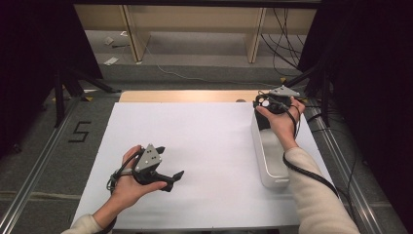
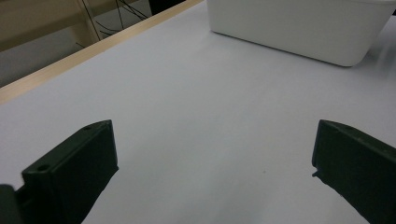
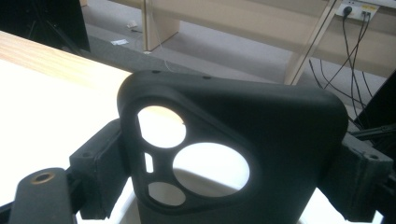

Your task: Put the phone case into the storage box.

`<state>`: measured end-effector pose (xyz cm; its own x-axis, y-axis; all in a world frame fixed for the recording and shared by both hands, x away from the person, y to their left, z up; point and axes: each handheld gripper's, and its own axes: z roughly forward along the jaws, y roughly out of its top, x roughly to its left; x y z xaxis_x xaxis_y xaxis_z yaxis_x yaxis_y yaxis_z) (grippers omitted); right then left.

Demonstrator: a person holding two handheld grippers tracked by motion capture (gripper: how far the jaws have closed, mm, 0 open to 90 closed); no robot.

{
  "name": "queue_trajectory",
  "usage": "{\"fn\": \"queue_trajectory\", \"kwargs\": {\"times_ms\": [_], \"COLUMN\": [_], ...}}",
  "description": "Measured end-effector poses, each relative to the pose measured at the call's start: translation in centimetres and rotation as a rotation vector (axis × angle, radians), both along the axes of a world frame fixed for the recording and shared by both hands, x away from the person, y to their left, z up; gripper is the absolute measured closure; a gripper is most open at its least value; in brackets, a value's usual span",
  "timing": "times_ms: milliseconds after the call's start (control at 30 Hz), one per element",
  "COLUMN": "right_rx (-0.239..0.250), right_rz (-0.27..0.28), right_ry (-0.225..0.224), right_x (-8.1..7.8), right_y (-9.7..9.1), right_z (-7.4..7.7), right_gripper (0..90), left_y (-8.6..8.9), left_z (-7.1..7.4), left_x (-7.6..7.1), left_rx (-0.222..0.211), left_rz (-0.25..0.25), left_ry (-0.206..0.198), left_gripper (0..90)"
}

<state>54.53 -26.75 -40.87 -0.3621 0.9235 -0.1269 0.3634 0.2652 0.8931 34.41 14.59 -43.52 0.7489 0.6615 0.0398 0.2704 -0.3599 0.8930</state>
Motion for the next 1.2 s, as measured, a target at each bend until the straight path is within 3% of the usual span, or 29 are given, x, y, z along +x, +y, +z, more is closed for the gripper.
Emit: {"fn": "queue_trajectory", "kwargs": {"times_ms": [633, 733, 967, 1200], "right_rx": [0.02, 0.035, 0.016, 0.018], "right_rz": [-0.005, 0.001, 0.01, -0.002], "right_ry": [0.004, 0.014, 0.017, 0.009], "right_x": [0.55, 0.54, 0.7, 0.89], "right_y": [-0.18, -0.11, 0.02, 0.12], "right_z": [-0.14, -0.02, -0.23, -0.24], "right_gripper": [13.7, 12.2, 5.2, 4.0], "left_y": [-0.01, -0.01, 0.0, 0.01], "left_z": [-0.04, -0.04, -0.04, -0.02], "left_x": [0.04, 0.04, 0.04, 0.05], "left_rx": [-0.002, -0.001, -0.002, -0.003], "left_rz": [-0.002, -0.002, -0.002, -0.003], "left_ry": [0.003, 0.003, 0.002, 0.002], "left_gripper": [0.0, 0.0, 0.0, 0.0]}}
